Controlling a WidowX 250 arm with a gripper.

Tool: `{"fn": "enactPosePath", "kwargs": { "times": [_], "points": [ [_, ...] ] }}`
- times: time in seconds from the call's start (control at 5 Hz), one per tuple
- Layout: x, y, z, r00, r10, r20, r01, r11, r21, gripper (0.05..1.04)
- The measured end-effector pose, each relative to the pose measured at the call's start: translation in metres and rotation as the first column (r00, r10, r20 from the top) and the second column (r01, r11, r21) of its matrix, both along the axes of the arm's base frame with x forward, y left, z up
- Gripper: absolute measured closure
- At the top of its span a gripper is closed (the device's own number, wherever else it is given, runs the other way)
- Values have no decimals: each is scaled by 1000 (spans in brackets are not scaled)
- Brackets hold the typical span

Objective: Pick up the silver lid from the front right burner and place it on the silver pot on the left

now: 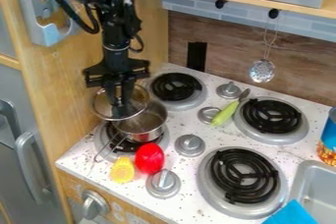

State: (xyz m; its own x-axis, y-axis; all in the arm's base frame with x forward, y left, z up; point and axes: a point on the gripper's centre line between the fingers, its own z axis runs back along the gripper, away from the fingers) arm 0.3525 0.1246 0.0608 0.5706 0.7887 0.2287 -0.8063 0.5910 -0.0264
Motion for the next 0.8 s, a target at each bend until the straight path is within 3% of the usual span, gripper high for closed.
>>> {"fn": "enactPosePath", "kwargs": {
  "times": [0.2,0.8],
  "points": [
    [8,0,-11,1000,-13,-18,12,1000,-27,769],
    [30,-23,-26,997,-57,-49,55,998,-33,769]
  ]
}}
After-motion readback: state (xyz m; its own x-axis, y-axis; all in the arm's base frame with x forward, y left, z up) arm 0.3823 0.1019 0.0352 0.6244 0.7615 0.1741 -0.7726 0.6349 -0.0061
